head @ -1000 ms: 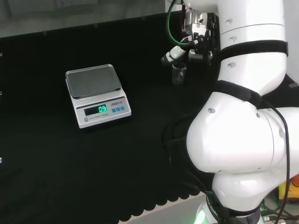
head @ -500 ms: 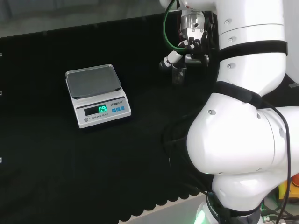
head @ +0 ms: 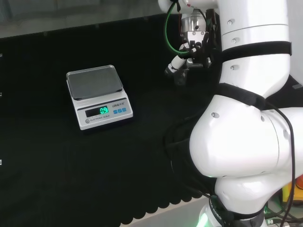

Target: Pick up the beaker.

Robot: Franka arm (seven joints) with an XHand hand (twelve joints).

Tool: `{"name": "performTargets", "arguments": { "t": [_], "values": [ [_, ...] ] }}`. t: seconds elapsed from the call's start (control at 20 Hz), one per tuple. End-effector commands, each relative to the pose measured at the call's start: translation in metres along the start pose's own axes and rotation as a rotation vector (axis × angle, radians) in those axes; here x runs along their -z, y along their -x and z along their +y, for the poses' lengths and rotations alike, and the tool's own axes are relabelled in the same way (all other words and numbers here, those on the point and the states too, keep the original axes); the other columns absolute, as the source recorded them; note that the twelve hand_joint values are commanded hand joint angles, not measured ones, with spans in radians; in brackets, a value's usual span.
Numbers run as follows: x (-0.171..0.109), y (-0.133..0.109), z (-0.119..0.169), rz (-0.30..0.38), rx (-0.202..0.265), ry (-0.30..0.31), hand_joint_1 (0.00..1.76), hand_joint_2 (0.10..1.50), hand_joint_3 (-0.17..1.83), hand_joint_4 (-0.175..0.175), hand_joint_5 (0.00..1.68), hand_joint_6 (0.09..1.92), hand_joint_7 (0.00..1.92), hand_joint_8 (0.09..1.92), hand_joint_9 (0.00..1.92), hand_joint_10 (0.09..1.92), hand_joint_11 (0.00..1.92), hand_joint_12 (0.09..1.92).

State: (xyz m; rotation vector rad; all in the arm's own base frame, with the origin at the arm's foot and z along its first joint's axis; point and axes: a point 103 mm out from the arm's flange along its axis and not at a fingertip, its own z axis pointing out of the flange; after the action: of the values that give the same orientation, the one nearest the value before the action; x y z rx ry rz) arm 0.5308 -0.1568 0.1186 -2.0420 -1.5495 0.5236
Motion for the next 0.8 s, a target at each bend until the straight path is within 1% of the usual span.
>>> {"name": "performTargets", "arguments": {
  "t": [0.05,0.2,0.45,0.5,0.55,0.8],
  "values": [
    [-0.0021,0.0018,0.0021,-0.020,-0.024,0.009,0.63,0.82,-0.01,-0.087,0.46,0.09,0.14,0.81,0.18,0.91,0.41,1.36],
    [-0.0035,0.0013,0.0037,-0.027,-0.037,0.008,0.66,0.82,-0.01,-0.089,0.46,0.09,0.19,0.82,0.28,0.87,0.48,1.32],
    [-0.0051,-0.0021,0.0042,-0.045,-0.059,0.026,0.73,0.83,-0.01,-0.099,0.47,0.12,0.31,0.82,0.48,0.78,0.66,1.23],
    [-0.0056,-0.0023,0.0045,-0.046,-0.063,0.028,0.75,0.83,-0.01,-0.104,0.48,0.13,0.34,0.83,0.53,0.76,0.72,1.19],
    [-0.0058,-0.0023,0.0047,-0.050,-0.052,0.032,0.76,0.83,-0.01,-0.109,0.48,0.14,0.38,0.83,0.58,0.74,0.78,1.15],
    [-0.0052,-0.0016,0.0042,-0.042,-0.064,0.062,0.85,0.86,0.01,-0.127,0.47,0.26,0.49,0.84,0.81,0.59,1.05,0.94]
  ]
}}
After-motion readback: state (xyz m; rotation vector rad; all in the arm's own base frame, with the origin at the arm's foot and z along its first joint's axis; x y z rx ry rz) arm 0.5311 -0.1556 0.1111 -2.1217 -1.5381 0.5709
